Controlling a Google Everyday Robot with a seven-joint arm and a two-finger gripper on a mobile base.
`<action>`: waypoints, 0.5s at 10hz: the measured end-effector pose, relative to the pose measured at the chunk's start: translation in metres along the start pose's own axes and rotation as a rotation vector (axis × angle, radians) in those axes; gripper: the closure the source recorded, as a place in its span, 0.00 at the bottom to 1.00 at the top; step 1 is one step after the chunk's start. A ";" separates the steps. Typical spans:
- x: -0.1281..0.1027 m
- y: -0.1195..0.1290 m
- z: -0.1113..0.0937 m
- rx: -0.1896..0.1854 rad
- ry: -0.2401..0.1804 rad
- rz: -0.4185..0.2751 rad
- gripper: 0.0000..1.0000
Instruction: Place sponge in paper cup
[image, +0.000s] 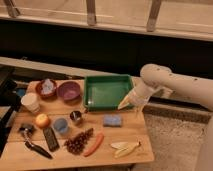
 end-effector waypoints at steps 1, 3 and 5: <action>0.000 0.000 -0.001 -0.001 -0.002 0.001 0.35; -0.001 -0.002 -0.001 0.000 -0.003 0.004 0.35; 0.000 -0.002 0.001 0.013 -0.007 -0.007 0.35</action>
